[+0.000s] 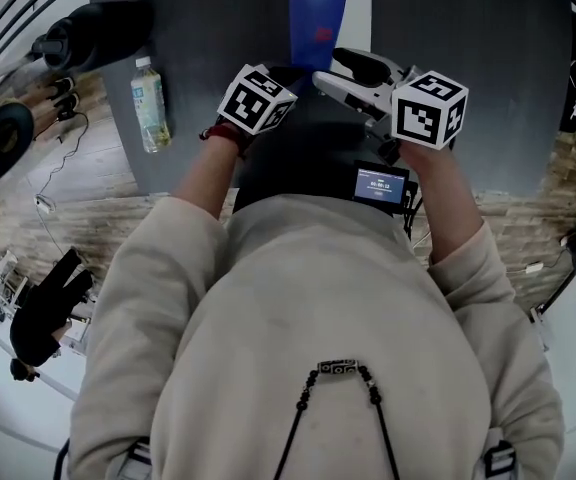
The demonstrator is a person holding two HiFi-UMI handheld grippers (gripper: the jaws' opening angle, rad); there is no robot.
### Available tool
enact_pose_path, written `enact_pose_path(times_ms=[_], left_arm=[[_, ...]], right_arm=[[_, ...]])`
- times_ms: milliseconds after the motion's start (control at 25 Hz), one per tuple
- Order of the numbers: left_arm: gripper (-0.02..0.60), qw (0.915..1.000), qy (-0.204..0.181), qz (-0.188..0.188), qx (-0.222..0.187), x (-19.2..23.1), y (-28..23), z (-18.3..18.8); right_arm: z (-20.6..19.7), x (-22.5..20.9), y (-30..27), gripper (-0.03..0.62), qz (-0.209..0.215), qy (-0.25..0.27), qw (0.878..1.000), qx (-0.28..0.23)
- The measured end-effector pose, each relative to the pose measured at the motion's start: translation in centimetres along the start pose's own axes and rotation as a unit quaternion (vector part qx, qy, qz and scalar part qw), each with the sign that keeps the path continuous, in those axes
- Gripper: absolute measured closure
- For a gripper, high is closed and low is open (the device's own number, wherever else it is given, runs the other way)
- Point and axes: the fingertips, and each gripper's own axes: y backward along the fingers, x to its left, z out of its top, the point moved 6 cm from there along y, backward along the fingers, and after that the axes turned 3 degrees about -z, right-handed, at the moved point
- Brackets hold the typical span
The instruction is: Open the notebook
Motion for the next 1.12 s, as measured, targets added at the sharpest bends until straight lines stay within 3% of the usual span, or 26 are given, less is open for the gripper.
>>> enact_pose_path(times_ms=[80, 200, 400, 520, 680, 960, 1120], left_arm=[[0.577, 0.9974, 0.048, -0.033, -0.044, 0.0, 0.9, -0.6], [0.577, 0.9833, 0.129, -0.069, -0.107, 0.2, 3.1, -2.2], [0.577, 0.9746, 0.182, -0.060, -0.117, 0.5, 5.7, -6.8], [0.577, 0.9639, 0.214, -0.057, -0.147, 0.4, 7.4, -8.8], [0.577, 0.9590, 0.231, -0.043, -0.158, 0.5, 8.4, -11.1], [0.577, 0.9674, 0.215, -0.039, -0.128, 0.5, 7.6, -13.8], [0.577, 0.9632, 0.225, -0.041, -0.142, 0.7, 7.8, -14.5]], right_arm=[[0.4, 1.1, -0.7, 0.306, 0.011, 0.009, 1.000, -0.001], [0.8, 2.4, -1.9, 0.306, 0.022, 0.023, 0.999, 0.007], [1.5, 3.5, -4.1, 0.306, 0.027, 0.025, 0.999, 0.014], [1.9, 4.2, -5.2, 0.306, 0.024, 0.034, 0.999, 0.023], [1.7, 5.1, -6.6, 0.306, 0.024, 0.047, 0.998, 0.036], [0.7, 5.8, -9.0, 0.306, 0.019, 0.059, 0.996, 0.058], [0.1, 5.9, -10.7, 0.306, 0.020, 0.060, 0.996, 0.069]])
